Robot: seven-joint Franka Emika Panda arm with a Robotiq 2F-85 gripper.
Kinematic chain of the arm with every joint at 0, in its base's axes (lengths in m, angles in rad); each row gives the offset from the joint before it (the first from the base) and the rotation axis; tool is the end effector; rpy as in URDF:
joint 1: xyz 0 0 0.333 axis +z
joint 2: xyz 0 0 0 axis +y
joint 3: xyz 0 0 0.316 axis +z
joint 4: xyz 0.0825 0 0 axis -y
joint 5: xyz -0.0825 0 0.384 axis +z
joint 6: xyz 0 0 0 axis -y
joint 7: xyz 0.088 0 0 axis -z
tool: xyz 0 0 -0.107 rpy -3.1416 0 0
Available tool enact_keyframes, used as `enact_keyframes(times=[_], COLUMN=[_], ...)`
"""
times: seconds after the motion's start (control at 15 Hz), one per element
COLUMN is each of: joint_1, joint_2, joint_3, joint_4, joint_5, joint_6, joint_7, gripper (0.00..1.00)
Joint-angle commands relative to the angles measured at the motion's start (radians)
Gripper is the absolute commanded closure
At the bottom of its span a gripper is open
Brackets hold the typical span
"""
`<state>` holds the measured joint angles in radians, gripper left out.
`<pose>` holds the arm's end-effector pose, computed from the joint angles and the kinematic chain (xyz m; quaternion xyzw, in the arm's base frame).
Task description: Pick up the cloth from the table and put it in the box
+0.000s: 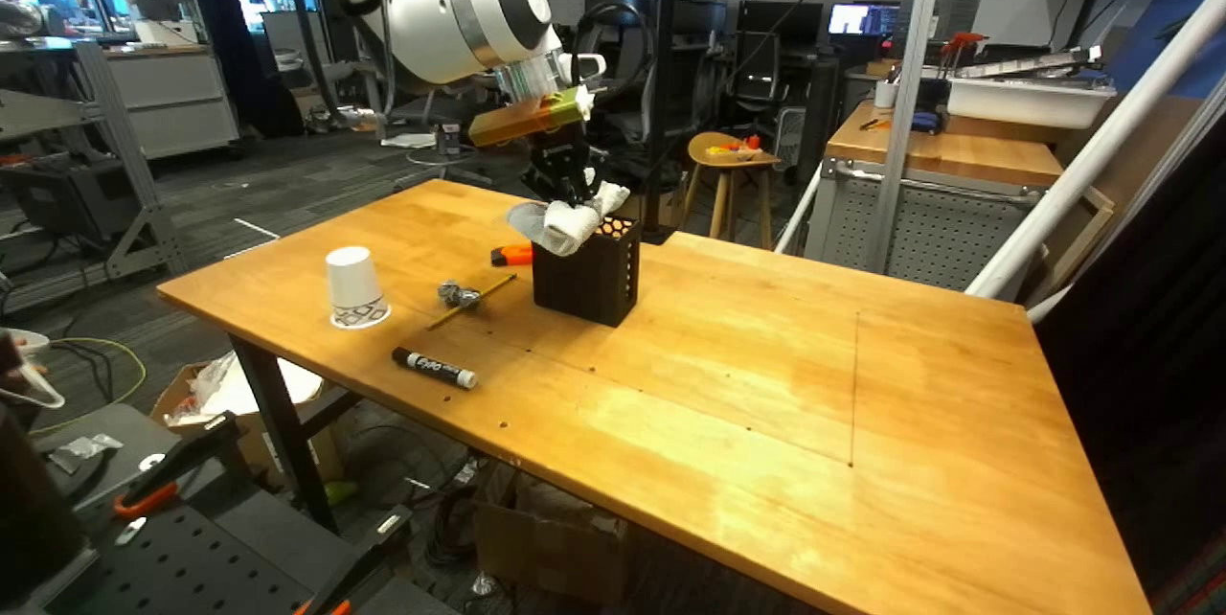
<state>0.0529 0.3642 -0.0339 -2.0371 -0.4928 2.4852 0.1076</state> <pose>0.6057 0.0142 0.2715 0.9751 0.1451 0.0500 0.1598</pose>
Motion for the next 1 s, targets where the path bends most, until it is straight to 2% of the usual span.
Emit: enact_keyframes(times=[0.0,0.47,0.73,0.93], joint_1=[-0.001,-0.051,-0.112,-0.156], joint_2=[0.066,0.099,0.146,0.172], joint_3=[0.006,0.032,0.093,0.144], joint_4=[0.017,-0.027,-0.044,-0.035], joint_5=[0.060,0.205,0.353,0.450], joint_6=[0.047,0.130,0.164,0.145], joint_7=[-0.044,-0.168,-0.321,-0.435], gripper=[0.93,0.93,0.93,0.93])
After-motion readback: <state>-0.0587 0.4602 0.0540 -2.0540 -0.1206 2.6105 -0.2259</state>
